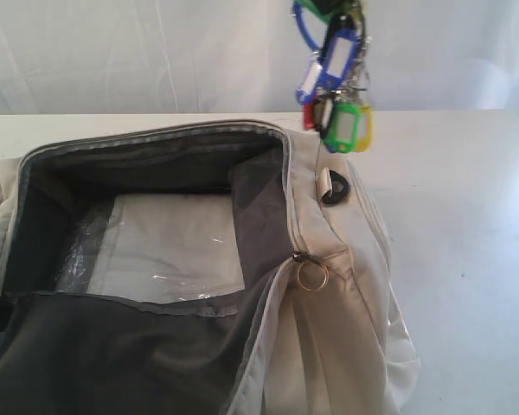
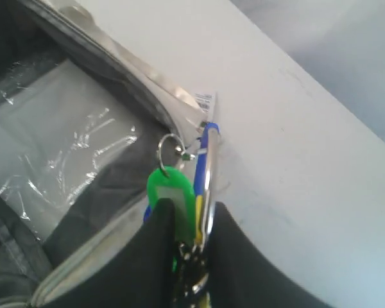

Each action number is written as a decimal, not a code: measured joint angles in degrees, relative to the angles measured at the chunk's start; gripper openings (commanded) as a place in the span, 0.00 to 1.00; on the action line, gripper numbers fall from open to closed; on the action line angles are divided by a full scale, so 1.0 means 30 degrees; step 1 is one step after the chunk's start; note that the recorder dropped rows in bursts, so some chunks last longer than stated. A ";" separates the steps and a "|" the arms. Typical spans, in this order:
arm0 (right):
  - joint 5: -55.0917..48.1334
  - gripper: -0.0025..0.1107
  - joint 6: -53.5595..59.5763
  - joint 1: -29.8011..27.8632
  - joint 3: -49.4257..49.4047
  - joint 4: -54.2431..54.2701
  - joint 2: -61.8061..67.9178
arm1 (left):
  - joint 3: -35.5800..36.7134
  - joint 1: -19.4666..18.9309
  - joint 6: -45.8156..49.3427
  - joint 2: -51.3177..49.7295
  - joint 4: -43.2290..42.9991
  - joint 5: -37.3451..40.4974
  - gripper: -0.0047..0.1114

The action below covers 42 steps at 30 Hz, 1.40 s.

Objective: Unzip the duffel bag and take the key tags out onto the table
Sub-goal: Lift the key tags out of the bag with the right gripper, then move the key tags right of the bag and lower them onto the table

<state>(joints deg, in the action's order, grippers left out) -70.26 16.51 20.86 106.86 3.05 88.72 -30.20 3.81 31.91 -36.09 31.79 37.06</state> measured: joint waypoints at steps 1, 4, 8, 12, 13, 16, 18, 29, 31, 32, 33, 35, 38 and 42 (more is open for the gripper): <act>0.0000 0.02 -0.0053 -0.0313 -0.0433 -0.0048 -0.0383 | 0.0000 0.0000 0.0000 0.0000 0.0000 0.0000 0.04; 0.0000 0.02 -0.0224 -0.1326 -0.2277 -0.0125 -0.1743 | 0.0000 0.0000 0.0000 0.0000 0.0000 0.0000 0.04; -0.0039 0.02 -0.0253 -0.2211 -0.4941 -0.0125 -0.2953 | 0.0000 0.0000 0.0000 0.0000 0.0000 0.0000 0.04; 0.0110 0.02 -0.0297 -0.2909 -0.8139 -0.0125 -0.3464 | 0.0000 0.0000 0.0035 0.0000 0.0000 0.0000 0.04; 0.0410 0.02 -0.0297 -0.3114 -0.9004 -0.0125 -0.3496 | 0.0000 0.0000 0.0035 0.0000 0.0000 0.0059 0.04; 0.2049 0.02 -0.0306 -0.3685 -1.1266 -0.0125 -0.3540 | 0.0000 0.0000 0.0035 0.0000 0.0000 0.0274 0.04; 0.3413 0.02 -0.0505 -0.4109 -1.2677 -0.0063 -0.3540 | 0.0000 0.0000 0.0035 0.0000 0.0000 0.0322 0.04; 0.9352 0.02 -0.1319 -0.5921 -1.6940 0.2341 -0.2152 | 0.0000 0.0000 0.0035 0.0000 0.0000 0.0400 0.04; 1.0518 0.02 -0.1492 -0.5952 -1.7439 0.2688 -0.1627 | 0.0000 0.0000 0.0035 0.0000 0.0000 0.0400 0.04; 1.1018 0.02 -0.1572 -0.5952 -1.7671 0.2873 -0.1356 | 0.0000 0.0000 0.0035 0.0000 0.0000 0.0400 0.04; 1.1473 0.02 -0.1681 -0.5952 -1.7878 0.3006 -0.1079 | 0.0000 0.0000 0.0035 0.0000 0.0000 0.0400 0.04; 1.2196 0.02 -0.1970 -0.5952 -1.8160 0.3177 -0.0583 | 0.0000 0.0000 0.0035 0.0000 0.0000 0.0400 0.04; 1.2911 0.02 -0.2380 -0.5952 -1.8426 0.3299 0.0212 | 0.0000 0.0000 0.0035 0.0000 0.0000 0.0400 0.04; 1.3117 0.03 -0.2972 -0.5952 -1.8462 0.3419 0.1138 | 0.0000 0.0000 0.0035 0.0000 0.0000 0.0400 0.04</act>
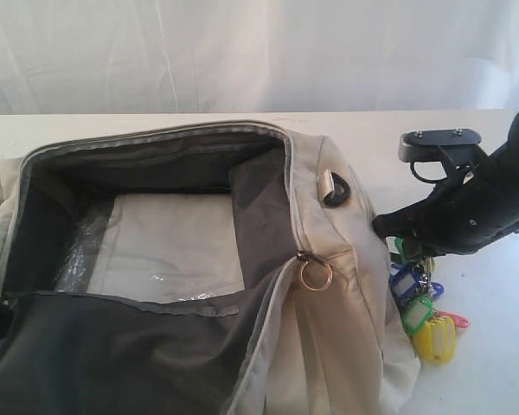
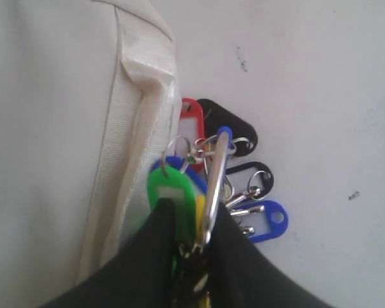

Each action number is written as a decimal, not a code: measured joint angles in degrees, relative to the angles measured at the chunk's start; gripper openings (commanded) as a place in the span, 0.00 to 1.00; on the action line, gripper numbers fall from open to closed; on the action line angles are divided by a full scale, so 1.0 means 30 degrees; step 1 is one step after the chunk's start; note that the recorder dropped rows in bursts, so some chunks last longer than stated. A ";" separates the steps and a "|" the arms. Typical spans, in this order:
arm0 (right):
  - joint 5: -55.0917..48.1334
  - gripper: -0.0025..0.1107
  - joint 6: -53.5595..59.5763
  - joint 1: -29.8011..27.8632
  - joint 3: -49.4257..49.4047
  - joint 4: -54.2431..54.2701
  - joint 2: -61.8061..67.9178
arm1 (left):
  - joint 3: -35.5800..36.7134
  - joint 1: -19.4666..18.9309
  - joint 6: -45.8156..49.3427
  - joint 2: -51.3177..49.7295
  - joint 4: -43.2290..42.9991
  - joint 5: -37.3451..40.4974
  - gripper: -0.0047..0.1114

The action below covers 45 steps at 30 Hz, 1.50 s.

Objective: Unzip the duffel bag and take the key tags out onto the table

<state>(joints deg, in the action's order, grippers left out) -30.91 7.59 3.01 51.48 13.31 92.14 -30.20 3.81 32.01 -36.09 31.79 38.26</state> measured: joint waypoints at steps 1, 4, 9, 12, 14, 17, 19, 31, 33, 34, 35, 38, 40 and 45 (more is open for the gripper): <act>0.0044 0.05 -0.0048 0.0000 0.0000 0.0022 0.0164 | 0.0000 0.0000 0.0000 0.0000 0.0000 0.0000 0.04; 0.0122 0.18 -0.0183 0.0000 0.0000 0.0357 0.0410 | 0.0000 0.0000 0.0081 0.0000 0.0000 0.0000 0.04; 0.0165 0.59 -0.0183 0.0000 0.0000 0.0554 0.0455 | 0.0000 0.0000 0.0193 0.0000 0.0000 0.0000 0.04; -0.0016 0.63 -0.0183 0.0000 0.0000 0.0556 -0.0435 | 0.0000 0.0000 0.0225 0.0000 0.0000 0.0000 0.04; -0.0704 0.61 -0.0183 0.0000 0.0350 0.0556 -0.1629 | 0.0000 0.0000 0.0225 0.0000 0.0000 0.0000 0.04; -0.2942 0.51 -0.0183 0.0000 0.1140 0.0556 -0.4610 | 0.0000 0.0000 0.0225 0.0000 0.0000 0.0000 0.04; -0.4745 0.37 -0.0183 0.0000 0.1150 0.0556 -0.6817 | 0.0000 0.0000 0.0266 0.0000 0.0000 0.0000 0.04; -0.5907 0.02 -0.0111 0.0000 -0.3703 0.1040 -1.7942 | 0.0000 0.0000 0.0181 0.0000 0.0096 0.0294 0.04; -0.5792 0.02 -0.0111 0.0000 -0.3915 0.1040 -1.8700 | 0.0000 0.0000 -0.0058 0.0000 0.0214 0.0660 0.04; -0.5713 0.02 -0.0111 0.0000 -0.3945 0.1040 -1.8919 | 0.0000 0.0000 -0.0134 0.0000 0.0296 0.0780 0.04; -0.5677 0.02 -0.0111 0.0000 -0.3991 0.1040 -1.9103 | 0.0000 0.0000 -0.0134 0.0000 0.0335 0.0783 0.04; -0.5630 0.02 -0.0111 0.0000 -0.3991 0.1040 -1.9569 | 0.0000 0.0000 -0.0214 0.0000 0.0400 0.0783 0.04; -0.5630 0.02 -0.0111 0.0000 -0.3991 0.1040 -1.9708 | 0.0000 0.0000 -0.0214 0.0000 0.0400 0.0783 0.04; -0.5630 0.02 -0.0111 0.0000 -0.4032 0.1040 -1.9788 | 0.0000 0.0000 -0.0214 0.0000 0.0400 0.0783 0.04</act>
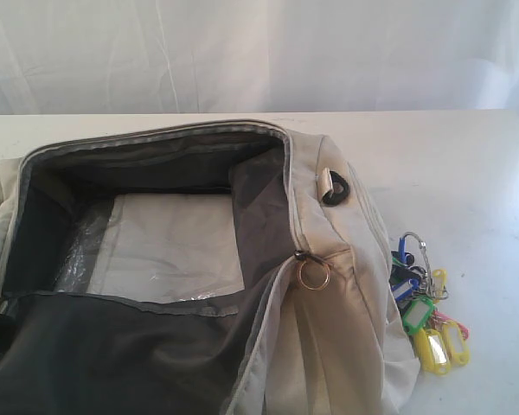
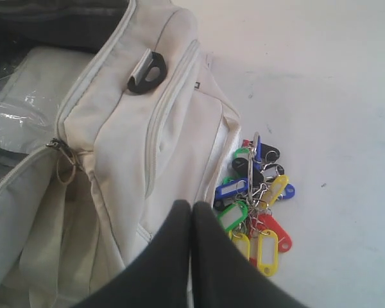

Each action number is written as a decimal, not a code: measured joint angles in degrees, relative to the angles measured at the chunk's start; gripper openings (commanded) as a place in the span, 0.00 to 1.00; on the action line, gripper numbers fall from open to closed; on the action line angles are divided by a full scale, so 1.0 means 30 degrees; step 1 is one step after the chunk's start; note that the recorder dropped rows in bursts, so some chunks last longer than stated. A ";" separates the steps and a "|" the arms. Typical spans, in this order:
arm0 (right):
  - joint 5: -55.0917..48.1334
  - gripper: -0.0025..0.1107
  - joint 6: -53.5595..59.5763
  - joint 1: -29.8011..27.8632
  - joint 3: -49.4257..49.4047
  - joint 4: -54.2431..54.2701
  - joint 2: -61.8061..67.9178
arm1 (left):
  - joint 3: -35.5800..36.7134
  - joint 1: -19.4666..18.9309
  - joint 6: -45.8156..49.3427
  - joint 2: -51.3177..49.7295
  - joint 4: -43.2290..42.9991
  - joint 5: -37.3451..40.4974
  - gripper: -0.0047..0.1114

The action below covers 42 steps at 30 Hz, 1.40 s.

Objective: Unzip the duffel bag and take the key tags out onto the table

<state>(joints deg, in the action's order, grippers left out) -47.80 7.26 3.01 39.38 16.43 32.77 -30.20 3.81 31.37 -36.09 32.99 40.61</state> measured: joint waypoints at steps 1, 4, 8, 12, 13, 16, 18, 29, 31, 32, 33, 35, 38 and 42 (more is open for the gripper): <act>0.0000 0.02 0.0000 0.0000 0.0000 0.0044 0.0000 | 0.0000 0.0000 0.0000 0.0000 0.0000 0.0000 0.04; 0.0000 0.02 0.0000 0.0000 0.0000 0.0044 0.0000 | 0.0000 0.0000 0.0000 0.0000 0.0000 0.0000 0.04; 0.0000 0.02 0.0000 0.0000 0.0000 0.0044 0.0000 | 0.0000 0.0000 0.0000 0.0000 0.0000 0.0000 0.04; 0.0000 0.02 0.0000 0.0000 0.0000 0.0044 0.0000 | 0.0000 0.0000 0.0000 0.0300 0.0000 0.0000 0.04; 0.0000 0.02 0.0000 0.0000 0.0000 0.0044 0.0000 | 0.0012 -0.0104 0.0000 0.0619 0.0000 0.0027 0.04; 0.0000 0.02 0.0000 0.0000 0.0000 0.0044 0.0000 | 0.0047 -0.0606 0.0000 0.2256 0.0000 0.0027 0.04; 0.0000 0.02 0.0000 0.0000 0.0000 0.0044 0.0000 | 0.0047 -0.0939 0.0000 0.3792 0.0000 0.0027 0.04; 0.0000 0.02 0.0000 0.0000 0.0000 0.0044 0.0000 | 0.0047 -0.1290 0.0000 1.1852 0.0048 0.0195 0.04; 0.0000 0.02 0.0000 0.0000 0.0000 0.0044 0.0000 | 0.0047 -0.1290 0.0000 1.1930 0.0088 0.0314 0.04; 0.0000 0.02 0.0000 0.0000 0.0000 0.0044 0.0000 | 0.0047 -0.1290 0.0000 1.1923 0.0088 0.0314 0.04; 0.0000 0.02 0.0000 0.0000 0.0000 0.0044 0.0000 | 0.0047 -0.1290 0.0000 1.1923 0.0041 0.0314 0.04; 0.0000 0.02 0.0000 0.0000 0.0000 0.0044 -0.0016 | 0.0047 -0.1290 0.0131 1.1923 0.0041 0.0034 0.04; 0.0000 0.02 0.0000 0.0000 0.0000 0.0044 -0.0016 | 0.0047 -0.1290 0.0132 1.1923 0.0041 -0.1017 0.04; 0.0000 0.02 0.0000 0.0000 0.0000 0.0044 -0.0016 | 0.0131 -0.1290 0.0132 1.1923 0.0002 -0.3727 0.04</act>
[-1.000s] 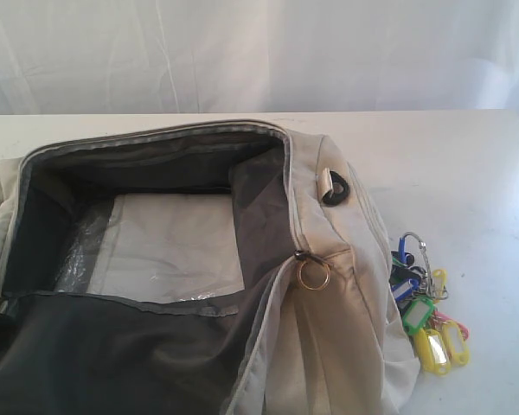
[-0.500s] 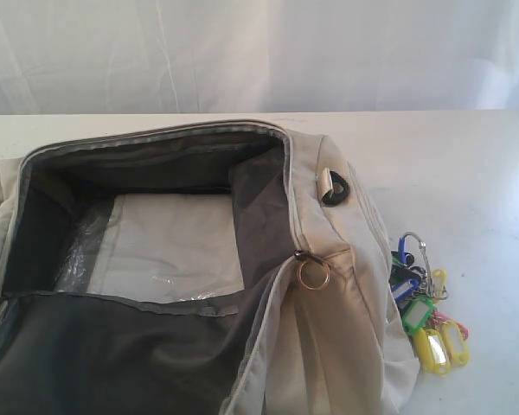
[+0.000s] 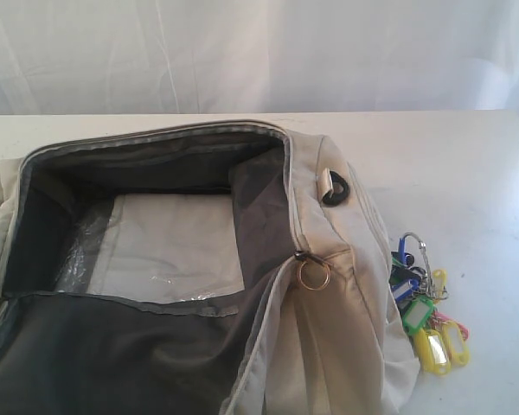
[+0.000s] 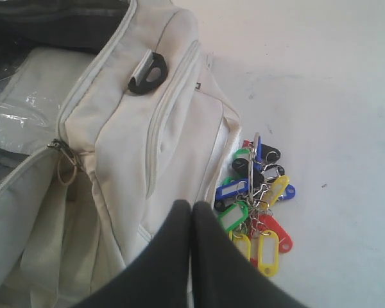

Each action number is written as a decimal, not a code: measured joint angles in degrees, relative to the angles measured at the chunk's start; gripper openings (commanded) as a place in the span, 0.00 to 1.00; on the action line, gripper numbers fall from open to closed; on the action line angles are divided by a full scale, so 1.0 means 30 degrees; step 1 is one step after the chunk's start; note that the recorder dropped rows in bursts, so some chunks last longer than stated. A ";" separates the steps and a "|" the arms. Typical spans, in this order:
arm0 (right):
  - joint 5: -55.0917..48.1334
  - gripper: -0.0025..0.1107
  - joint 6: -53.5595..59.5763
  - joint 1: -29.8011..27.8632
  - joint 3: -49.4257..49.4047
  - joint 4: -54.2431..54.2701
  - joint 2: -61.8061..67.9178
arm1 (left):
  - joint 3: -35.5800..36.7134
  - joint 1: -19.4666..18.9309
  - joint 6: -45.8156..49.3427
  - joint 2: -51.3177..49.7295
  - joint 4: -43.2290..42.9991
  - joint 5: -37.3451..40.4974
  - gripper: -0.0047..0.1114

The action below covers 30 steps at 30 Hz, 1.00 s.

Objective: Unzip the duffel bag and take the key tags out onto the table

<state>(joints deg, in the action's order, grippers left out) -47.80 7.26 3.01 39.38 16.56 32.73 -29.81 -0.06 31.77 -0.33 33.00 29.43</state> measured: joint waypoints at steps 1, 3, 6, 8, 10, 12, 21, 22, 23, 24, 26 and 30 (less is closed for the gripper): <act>0.0000 0.02 0.0000 0.0000 0.0000 0.0000 0.0000 | 0.0132 0.0000 -0.0070 0.0000 -0.0058 -0.0763 0.04; 0.0000 0.02 0.0000 0.0000 0.0000 0.0000 0.0000 | 0.0995 0.0000 -0.2575 0.0000 -0.2667 -0.2161 0.04; 0.0000 0.02 0.0000 0.0000 0.0000 0.0000 0.0000 | 0.4174 0.0000 -1.0322 -0.0035 -0.9440 -0.3873 0.04; 0.0000 0.02 0.0000 0.0000 0.0000 0.0000 0.0000 | 0.6464 0.0000 -1.1385 -0.0035 -1.0414 -0.5151 0.04; 0.0000 0.02 0.0000 0.0000 0.0000 0.0000 0.0000 | 0.8257 0.0000 -1.1638 -0.0035 -1.0998 -0.5600 0.04; 0.0000 0.02 0.0000 0.0000 0.0000 0.0025 0.0000 | 0.9627 0.0000 -1.1899 0.0004 -1.0998 -0.5495 0.04; 0.0000 0.02 0.0000 0.0000 0.0000 0.0025 0.0000 | 0.9858 0.0000 -1.3414 0.0004 -1.0998 -0.5304 0.04; 0.0000 0.02 0.0000 0.0000 0.0000 0.0025 0.0000 | 0.9858 0.0000 -1.3414 0.0004 -1.0998 -0.5304 0.04; 0.0000 0.02 0.0000 0.0000 0.0000 0.0025 0.0000 | 0.9858 0.0000 -1.3414 0.0004 -1.0998 -0.5304 0.04; 0.0000 0.02 0.0000 0.0000 0.0000 0.0025 0.0000 | 0.9858 0.0000 -1.3431 0.0004 -1.0998 -0.5304 0.04; 0.0000 0.02 0.0000 0.0000 0.0000 0.0025 0.0000 | 0.9858 0.0000 -1.3431 0.0004 -1.0998 -0.5304 0.04; 0.0000 0.02 0.0000 0.0000 0.0000 0.0025 0.0000 | 0.9858 0.0000 -1.3431 0.0004 -1.0998 -0.5304 0.04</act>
<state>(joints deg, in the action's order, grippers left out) -47.80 7.26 3.01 39.38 16.63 32.73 -0.24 -0.06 -8.53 -0.31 0.00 13.52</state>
